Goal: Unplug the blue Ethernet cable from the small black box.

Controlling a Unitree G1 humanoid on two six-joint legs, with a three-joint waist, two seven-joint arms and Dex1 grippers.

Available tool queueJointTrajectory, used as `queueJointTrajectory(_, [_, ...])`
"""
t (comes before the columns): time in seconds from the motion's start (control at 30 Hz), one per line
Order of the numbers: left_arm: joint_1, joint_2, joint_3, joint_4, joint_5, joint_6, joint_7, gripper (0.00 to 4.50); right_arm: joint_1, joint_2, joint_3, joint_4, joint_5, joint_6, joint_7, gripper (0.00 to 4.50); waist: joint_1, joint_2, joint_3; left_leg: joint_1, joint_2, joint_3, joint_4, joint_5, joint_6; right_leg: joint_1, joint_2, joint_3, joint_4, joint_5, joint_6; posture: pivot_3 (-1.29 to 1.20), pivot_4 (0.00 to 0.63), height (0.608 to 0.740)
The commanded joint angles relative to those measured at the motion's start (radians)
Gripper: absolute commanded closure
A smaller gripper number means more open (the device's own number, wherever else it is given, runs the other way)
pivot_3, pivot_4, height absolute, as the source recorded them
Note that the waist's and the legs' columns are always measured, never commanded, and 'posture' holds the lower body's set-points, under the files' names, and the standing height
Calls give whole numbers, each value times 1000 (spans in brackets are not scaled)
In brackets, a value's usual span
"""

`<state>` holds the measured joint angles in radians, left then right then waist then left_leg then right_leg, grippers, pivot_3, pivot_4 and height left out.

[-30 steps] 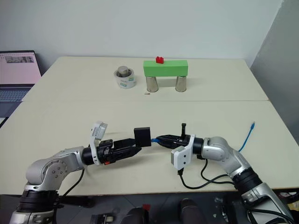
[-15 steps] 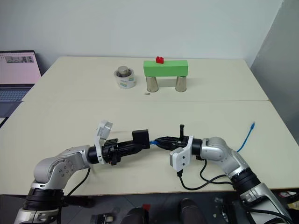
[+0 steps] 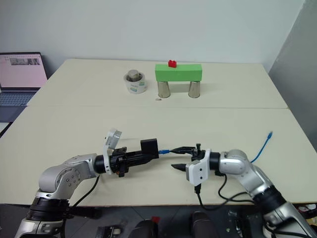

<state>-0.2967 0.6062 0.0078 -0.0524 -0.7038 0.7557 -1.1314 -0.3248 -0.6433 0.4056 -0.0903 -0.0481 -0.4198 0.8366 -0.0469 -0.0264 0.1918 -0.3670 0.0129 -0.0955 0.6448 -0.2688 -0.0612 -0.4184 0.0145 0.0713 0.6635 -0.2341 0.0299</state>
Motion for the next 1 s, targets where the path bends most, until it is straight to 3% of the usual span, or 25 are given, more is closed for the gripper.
queueJointTrajectory(0.03, [-34,17,-39,-14,28,-51,-72,3698,33,-14,-96,-279,351,476,10,1717,-1,0,0,0,0,0,0,0,0,0,0,0,0,0,0,0,150,740])
queueJointTrajectory(0.13, [-53,27,-74,-22,65,-120,-136,3698,-16,27,-132,-349,561,778,-37,1717,-5,0,0,1,0,-1,0,0,0,0,0,0,1,0,0,0,150,740])
queueJointTrajectory(0.43, [-85,35,-95,-21,101,-194,-193,3698,-123,69,-185,-289,795,1167,-16,1717,-7,0,0,-2,1,-1,0,0,0,-1,1,-1,-1,0,0,0,150,740])
queueJointTrajectory(1.0, [-45,43,-95,-31,116,-253,-223,3698,-152,69,-140,-229,708,1208,67,1717,-8,0,0,-5,1,-2,0,0,0,-3,1,-3,-2,0,0,0,150,740])
